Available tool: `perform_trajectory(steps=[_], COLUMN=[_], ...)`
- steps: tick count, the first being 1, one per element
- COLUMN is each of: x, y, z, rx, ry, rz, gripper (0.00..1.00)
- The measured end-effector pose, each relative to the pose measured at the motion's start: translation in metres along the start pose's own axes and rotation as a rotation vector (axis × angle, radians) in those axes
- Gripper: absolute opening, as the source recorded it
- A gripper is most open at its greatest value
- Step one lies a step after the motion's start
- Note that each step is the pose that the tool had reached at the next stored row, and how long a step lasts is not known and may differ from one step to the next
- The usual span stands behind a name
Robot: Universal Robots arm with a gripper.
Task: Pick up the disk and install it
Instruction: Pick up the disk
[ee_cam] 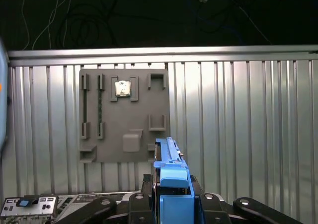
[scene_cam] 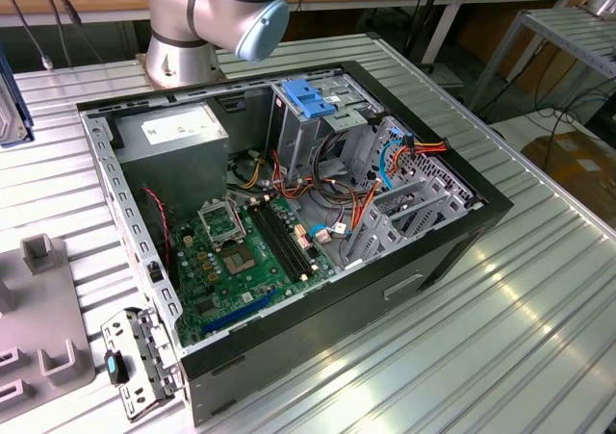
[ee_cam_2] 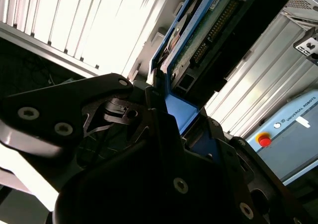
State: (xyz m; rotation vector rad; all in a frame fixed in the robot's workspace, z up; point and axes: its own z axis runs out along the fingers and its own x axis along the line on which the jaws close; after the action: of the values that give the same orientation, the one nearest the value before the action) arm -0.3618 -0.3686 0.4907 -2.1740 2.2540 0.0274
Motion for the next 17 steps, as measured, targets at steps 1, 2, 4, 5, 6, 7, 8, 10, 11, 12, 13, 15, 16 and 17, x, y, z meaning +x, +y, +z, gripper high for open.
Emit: perform_trajectory(steps=[1,2,4,5,6,7,8,10,11,12,13,15,16,17], x=[-0.0001,-0.0001,-0.0002,-0.0002,-0.0003,-0.0004,-0.0005,-0.0005,-0.0006,-0.0006,-0.0006,-0.0007,-0.0007,-0.0007], y=[-0.0014,-0.0026,-0.0051,-0.0071,-0.0101,-0.0126,-0.0149,-0.017,-0.0181,-0.0191,-0.0205,-0.0228,-0.0242,-0.0261], z=[0.0,-0.0001,0.0,0.0,-0.0001,-0.0001,-0.0001,-0.0001,-0.0001,-0.0001,-0.0001,-0.0001,-0.0002,-0.0002], rx=[0.0,-0.0001,0.0,0.0,-0.0001,0.0,0.0,-0.0001,-0.0001,-0.0001,-0.0001,-0.0001,-0.0001,0.0], ry=[0.0,0.0,0.0,0.0,0.0,0.0,0.0,0.0,0.0,0.0,0.0001,0.0,0.0,0.0], rz=[0.0,0.0,0.0,0.0,0.0,0.0,0.0,0.0,0.0,0.0,0.0,0.0,0.0,0.0], gripper=[0.37,0.37,0.37,0.37,0.37,0.37,0.37,0.37,0.37,0.37,0.37,0.37,0.37,0.37])
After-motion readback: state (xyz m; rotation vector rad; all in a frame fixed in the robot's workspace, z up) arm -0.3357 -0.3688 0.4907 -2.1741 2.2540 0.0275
